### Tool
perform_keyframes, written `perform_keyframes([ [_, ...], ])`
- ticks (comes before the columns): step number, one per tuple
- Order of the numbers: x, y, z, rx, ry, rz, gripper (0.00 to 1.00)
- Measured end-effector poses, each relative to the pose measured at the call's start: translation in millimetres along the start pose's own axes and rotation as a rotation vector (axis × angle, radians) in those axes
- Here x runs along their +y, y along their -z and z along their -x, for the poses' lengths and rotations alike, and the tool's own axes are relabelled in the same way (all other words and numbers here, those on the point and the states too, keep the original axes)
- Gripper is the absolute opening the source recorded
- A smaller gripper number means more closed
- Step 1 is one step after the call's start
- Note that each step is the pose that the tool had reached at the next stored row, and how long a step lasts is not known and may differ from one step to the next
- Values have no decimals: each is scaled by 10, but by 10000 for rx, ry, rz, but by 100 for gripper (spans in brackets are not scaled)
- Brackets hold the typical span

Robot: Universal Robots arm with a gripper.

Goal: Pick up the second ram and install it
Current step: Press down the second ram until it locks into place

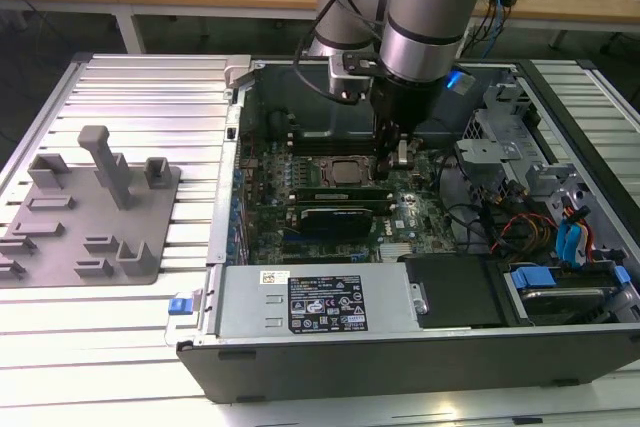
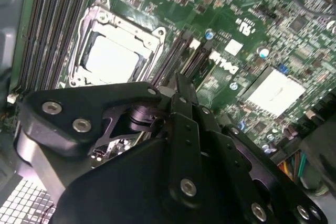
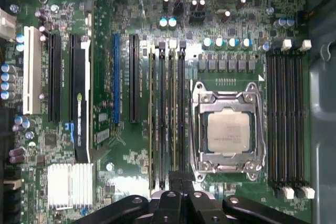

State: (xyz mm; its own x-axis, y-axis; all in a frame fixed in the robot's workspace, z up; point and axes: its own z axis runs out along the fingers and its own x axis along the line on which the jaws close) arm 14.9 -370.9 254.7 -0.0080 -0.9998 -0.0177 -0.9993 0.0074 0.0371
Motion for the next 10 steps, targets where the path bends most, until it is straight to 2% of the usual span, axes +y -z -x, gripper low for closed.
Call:
perform_keyframes([
  [3,79,-4,-1,0,1,-3,8],
  [10,642,-26,-5,-1,0,-49,8],
])
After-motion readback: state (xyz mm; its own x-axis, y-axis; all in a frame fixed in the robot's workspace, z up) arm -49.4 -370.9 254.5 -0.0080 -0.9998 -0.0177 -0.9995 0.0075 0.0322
